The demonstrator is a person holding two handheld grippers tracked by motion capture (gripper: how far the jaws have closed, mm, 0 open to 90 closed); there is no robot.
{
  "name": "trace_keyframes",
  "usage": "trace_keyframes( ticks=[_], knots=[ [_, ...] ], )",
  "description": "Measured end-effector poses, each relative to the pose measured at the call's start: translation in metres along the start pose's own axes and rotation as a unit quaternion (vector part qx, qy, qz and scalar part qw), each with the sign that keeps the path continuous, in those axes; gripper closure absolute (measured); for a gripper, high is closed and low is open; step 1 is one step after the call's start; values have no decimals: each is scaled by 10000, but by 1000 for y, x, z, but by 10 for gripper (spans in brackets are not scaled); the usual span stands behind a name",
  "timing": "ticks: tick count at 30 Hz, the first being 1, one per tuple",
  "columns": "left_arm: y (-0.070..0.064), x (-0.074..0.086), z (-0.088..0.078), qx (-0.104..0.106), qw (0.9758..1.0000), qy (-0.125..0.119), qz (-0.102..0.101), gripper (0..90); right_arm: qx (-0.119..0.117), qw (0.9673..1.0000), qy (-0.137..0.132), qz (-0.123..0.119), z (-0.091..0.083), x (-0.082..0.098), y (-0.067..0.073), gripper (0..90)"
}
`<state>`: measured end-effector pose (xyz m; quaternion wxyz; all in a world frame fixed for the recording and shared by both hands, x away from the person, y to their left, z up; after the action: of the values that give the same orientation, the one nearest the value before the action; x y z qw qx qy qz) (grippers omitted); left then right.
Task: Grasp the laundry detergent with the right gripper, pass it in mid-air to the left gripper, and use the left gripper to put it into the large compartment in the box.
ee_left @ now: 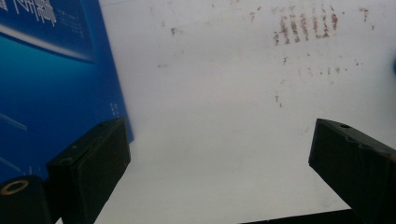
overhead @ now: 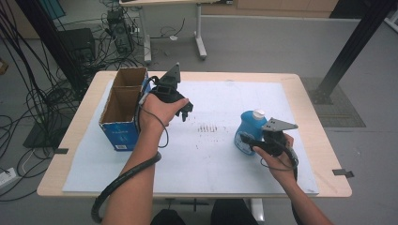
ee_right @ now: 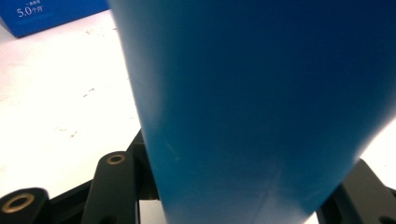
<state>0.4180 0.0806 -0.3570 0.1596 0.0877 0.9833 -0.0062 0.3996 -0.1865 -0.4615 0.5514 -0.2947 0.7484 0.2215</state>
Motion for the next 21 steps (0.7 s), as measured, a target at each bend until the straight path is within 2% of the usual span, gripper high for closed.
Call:
trace_keyframes(
  ticks=[2, 7, 11, 12, 13, 15, 16, 17, 18, 19, 21],
  knots=[
    [0, -3, -3, 44, 9999, -10, 106, 59, -38, 9999, 48, 89, 1, -1, -2, 445],
    [4, -7, -9, 51, 9997, -51, 217, 59, -94, 9997, 166, 127, 4, -6, -4, 444],
    [13, -12, -19, 76, 9989, -84, 461, 57, -256, 9993, 231, 141, 7, -19, -5, 443],
    [13, -12, -19, 76, 9989, -84, 461, 57, -323, 9991, 259, 125, 8, -23, -5, 443],
    [17, -14, -23, 85, 9979, -87, 630, 57, -382, 9988, 290, 104, 9, -28, -5, 443],
    [19, -15, -25, 85, 9975, -87, 689, 57, -452, 9984, 328, 81, 10, -35, -5, 442],
    [21, -19, -30, 126, 9960, -145, 868, 57, -559, 9977, 384, 48, 12, -44, -4, 442],
    [22, -21, -33, 141, 9951, -150, 962, 57, -634, 9971, 416, 15, 14, -50, -4, 442],
    [22, -21, -33, 141, 9951, -150, 962, 57, -634, 9971, 416, 15, 14, -50, -4, 442],
    [23, -25, -40, 160, 9929, -191, 1163, 57, -788, 9956, 505, -53, 18, -61, -4, 442],
    [23, -28, -46, 173, 9901, -173, 1385, 59, -908, 9940, 591, -151, 22, -70, -2, 441]
  ],
)
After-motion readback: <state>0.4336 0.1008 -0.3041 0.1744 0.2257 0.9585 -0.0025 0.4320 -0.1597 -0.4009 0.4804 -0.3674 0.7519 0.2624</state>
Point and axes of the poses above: each handheld gripper's, and its own axes: z roughly forward along the jaws, x roughly out of its underside, y roughly to its left, the point moved 9 cm from there along z, roughly forward along the jaws, and after that the axes turned 12 degrees about -y, right-handed, at the moved point
